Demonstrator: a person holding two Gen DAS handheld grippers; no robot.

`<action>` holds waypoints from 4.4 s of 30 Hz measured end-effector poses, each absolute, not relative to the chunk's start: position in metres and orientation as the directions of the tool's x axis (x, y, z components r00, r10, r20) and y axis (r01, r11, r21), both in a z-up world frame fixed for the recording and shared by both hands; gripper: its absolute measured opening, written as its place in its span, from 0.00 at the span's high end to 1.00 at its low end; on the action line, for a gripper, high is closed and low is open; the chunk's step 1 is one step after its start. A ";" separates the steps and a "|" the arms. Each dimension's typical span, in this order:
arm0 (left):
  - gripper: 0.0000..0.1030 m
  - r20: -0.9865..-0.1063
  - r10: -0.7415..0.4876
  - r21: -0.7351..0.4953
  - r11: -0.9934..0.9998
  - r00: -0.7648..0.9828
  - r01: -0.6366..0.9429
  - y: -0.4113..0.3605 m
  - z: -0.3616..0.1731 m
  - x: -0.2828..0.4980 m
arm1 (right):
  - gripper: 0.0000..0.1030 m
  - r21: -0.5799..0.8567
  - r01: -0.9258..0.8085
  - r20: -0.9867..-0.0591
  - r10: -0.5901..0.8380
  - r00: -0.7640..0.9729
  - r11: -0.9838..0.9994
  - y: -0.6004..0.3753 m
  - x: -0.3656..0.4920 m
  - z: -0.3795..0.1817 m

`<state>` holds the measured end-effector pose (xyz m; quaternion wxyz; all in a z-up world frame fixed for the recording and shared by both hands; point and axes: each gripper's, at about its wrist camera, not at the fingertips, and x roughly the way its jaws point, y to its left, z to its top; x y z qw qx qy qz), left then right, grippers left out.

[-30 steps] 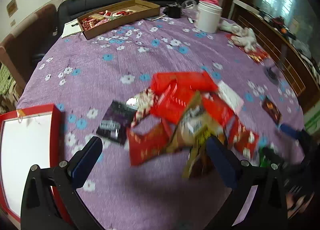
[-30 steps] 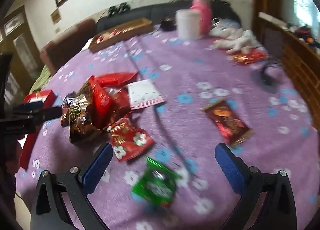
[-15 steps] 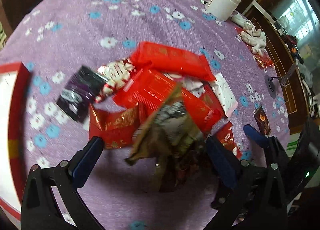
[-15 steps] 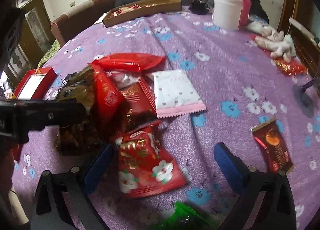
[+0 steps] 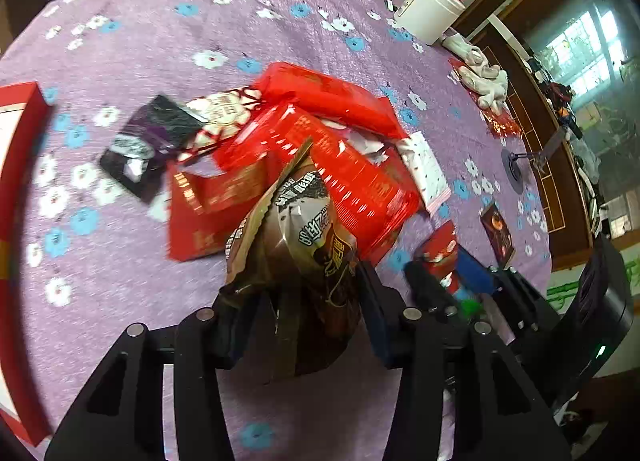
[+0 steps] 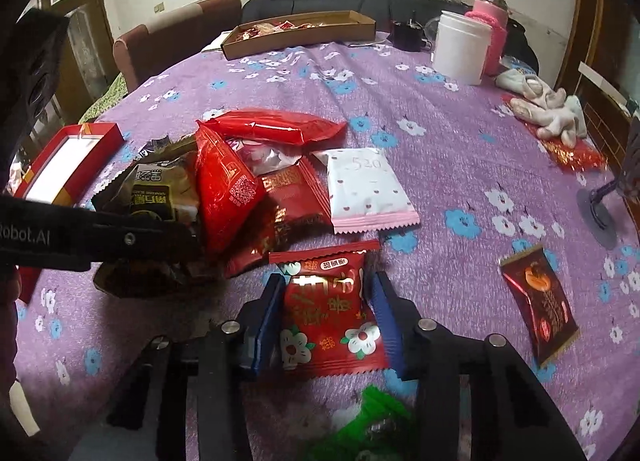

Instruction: Organize snacks

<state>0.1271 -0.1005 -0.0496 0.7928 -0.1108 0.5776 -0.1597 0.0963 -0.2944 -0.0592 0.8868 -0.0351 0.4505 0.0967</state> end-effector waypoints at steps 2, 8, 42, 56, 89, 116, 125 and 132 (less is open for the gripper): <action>0.56 -0.878 -0.384 -0.362 0.923 0.286 0.128 -0.090 -0.049 0.119 | 0.61 0.026 -0.197 -0.804 0.138 0.579 0.980 -0.293 0.088 -0.057; 0.58 -0.872 -0.353 -0.314 0.935 0.338 0.165 -0.049 -0.039 0.089 | 0.67 0.226 -0.187 -0.798 0.292 0.528 0.956 -0.295 0.064 -0.049; 0.62 -0.838 -0.248 -0.269 0.963 0.486 0.027 0.062 -0.014 0.039 | 0.68 0.419 -0.418 -0.585 0.592 0.555 0.806 -0.126 0.084 0.018; 0.29 -0.938 -0.157 -0.223 0.956 0.310 -0.190 0.011 -0.064 0.085 | 0.67 0.485 -0.316 -0.526 0.561 0.639 0.815 -0.232 0.067 0.006; 0.51 -0.793 0.266 0.092 0.941 0.548 -0.325 0.175 -0.014 0.020 | 0.45 0.469 -0.504 -0.611 0.679 0.408 0.725 -0.020 0.079 -0.001; 0.33 -0.744 -0.166 0.135 0.912 0.647 0.388 -0.091 -0.025 0.115 | 0.39 0.123 0.091 -0.813 0.048 0.580 0.988 -0.336 0.018 -0.057; 0.33 -0.756 -0.326 0.141 0.766 0.568 0.627 -0.106 -0.029 0.118 | 0.38 0.010 0.076 -0.804 -0.038 0.594 0.997 -0.318 0.018 -0.062; 0.33 -0.804 -0.334 0.148 0.689 0.493 0.709 -0.117 -0.041 0.127 | 0.41 0.006 0.083 -0.803 -0.044 0.594 0.997 -0.320 0.020 -0.062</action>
